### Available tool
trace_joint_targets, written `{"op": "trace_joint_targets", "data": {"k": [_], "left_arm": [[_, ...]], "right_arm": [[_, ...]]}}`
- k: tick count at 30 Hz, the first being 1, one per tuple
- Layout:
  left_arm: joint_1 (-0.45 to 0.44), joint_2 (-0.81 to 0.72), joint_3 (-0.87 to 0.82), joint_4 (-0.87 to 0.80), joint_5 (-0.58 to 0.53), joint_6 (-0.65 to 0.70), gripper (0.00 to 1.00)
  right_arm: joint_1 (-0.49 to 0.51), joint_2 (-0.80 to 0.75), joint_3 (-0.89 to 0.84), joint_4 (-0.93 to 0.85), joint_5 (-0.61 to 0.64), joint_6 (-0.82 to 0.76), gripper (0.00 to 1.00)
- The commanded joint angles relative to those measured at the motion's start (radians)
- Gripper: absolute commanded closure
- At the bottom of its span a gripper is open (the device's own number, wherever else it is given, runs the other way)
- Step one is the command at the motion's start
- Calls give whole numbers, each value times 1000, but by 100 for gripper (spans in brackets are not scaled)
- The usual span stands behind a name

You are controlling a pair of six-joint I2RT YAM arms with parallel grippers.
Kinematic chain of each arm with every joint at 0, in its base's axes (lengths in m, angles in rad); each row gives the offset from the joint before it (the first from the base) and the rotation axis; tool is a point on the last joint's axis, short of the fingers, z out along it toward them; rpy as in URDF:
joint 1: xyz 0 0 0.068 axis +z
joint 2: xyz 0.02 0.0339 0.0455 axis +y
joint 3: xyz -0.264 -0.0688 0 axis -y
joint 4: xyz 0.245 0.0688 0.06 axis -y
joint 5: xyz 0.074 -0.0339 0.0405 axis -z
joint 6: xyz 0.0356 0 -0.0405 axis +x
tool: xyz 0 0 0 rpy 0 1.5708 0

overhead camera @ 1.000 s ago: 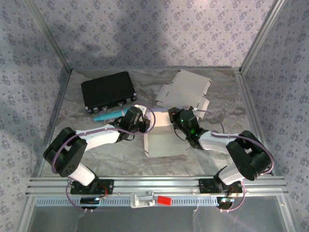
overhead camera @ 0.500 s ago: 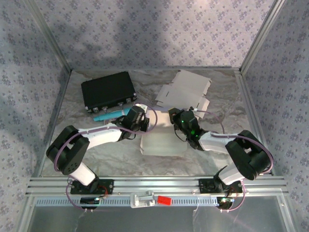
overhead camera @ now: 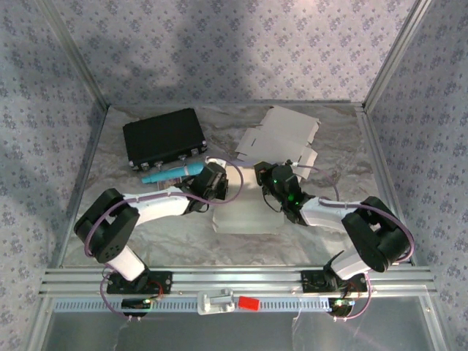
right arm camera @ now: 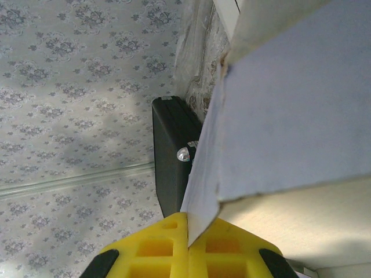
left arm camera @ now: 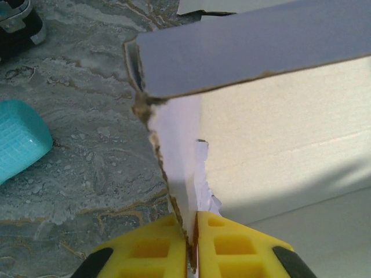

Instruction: Fold the paper box

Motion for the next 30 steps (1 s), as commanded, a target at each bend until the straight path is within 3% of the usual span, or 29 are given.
{"op": "trace_joint_targets", "data": {"k": [1, 5, 10, 13, 17, 19, 23, 26, 30], "left_arm": [[-19, 52, 22, -23, 33, -3, 86], [-19, 63, 28, -23, 28, -8, 80], [-19, 63, 22, -18, 28, -13, 81], [-19, 58, 18, -17, 29, -14, 86], [-19, 50, 15, -20, 22, -12, 100], [-20, 44, 18, -27, 6, -17, 100], [-19, 19, 33, -81, -62, -45, 100], [-20, 0, 70, -192, -148, -71, 100], [-19, -39, 87, -287, -188, -74, 100]], "right_arm": [[16, 7, 18, -39, -52, 6, 100], [15, 2, 15, -40, -49, 9, 100], [11, 0, 18, -45, -51, 10, 100], [8, -2, 20, -50, -53, 14, 100], [6, -4, 26, -62, -54, 23, 100], [5, -14, 31, -85, -55, 25, 100], [-8, -83, 63, -233, -59, 27, 67], [-31, -190, 115, -487, -57, -8, 45], [-91, -357, 196, -856, -27, -112, 30]]}}
